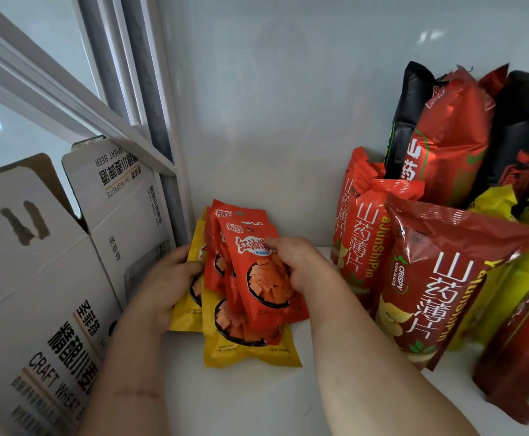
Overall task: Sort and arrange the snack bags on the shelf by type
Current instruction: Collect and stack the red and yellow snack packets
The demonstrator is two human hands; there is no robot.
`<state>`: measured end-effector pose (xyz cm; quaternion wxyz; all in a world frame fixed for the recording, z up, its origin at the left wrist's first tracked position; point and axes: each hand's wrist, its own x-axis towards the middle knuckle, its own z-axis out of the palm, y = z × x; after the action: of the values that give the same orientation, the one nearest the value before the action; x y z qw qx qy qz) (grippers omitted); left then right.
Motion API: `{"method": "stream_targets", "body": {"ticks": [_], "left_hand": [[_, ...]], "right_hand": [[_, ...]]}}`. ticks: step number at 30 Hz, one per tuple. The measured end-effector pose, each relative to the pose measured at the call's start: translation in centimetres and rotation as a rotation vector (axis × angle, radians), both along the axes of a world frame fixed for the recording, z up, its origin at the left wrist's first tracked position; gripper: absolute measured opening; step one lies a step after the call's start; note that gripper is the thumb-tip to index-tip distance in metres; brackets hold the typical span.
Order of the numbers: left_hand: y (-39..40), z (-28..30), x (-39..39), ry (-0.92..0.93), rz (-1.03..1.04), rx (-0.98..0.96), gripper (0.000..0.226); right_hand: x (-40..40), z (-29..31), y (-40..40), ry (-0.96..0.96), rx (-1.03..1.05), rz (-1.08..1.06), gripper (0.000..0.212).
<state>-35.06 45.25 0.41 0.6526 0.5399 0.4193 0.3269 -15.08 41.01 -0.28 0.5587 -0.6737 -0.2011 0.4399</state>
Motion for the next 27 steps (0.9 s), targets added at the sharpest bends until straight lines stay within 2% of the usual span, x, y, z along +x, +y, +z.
{"method": "stream_targets", "body": {"ticks": [3, 7, 14, 17, 21, 27], "left_hand": [[-0.3, 0.3, 0.1, -0.025, -0.042, -0.022, 0.039], [-0.3, 0.4, -0.1, 0.005, -0.044, -0.020, 0.038], [-0.9, 0.7, -0.2, 0.027, -0.103, -0.061, 0.034], [-0.6, 0.5, -0.3, 0.030, -0.107, -0.074, 0.036], [-0.2, 0.3, -0.6, 0.076, -0.106, -0.061, 0.038], [0.2, 0.0, -0.8, 0.099, -0.028, -0.054, 0.029]], "right_hand": [[0.1, -0.4, 0.0, 0.082, 0.088, -0.006, 0.025], [0.2, -0.8, -0.3, 0.155, 0.200, 0.013, 0.011], [0.9, -0.4, -0.3, 0.178, 0.261, 0.107, 0.012], [1.0, -0.9, 0.3, 0.171, 0.316, 0.065, 0.011], [1.6, -1.9, 1.3, 0.252, 0.396, -0.096, 0.013], [2.3, -3.5, 1.7, 0.285, 0.337, -0.163, 0.019]]}}
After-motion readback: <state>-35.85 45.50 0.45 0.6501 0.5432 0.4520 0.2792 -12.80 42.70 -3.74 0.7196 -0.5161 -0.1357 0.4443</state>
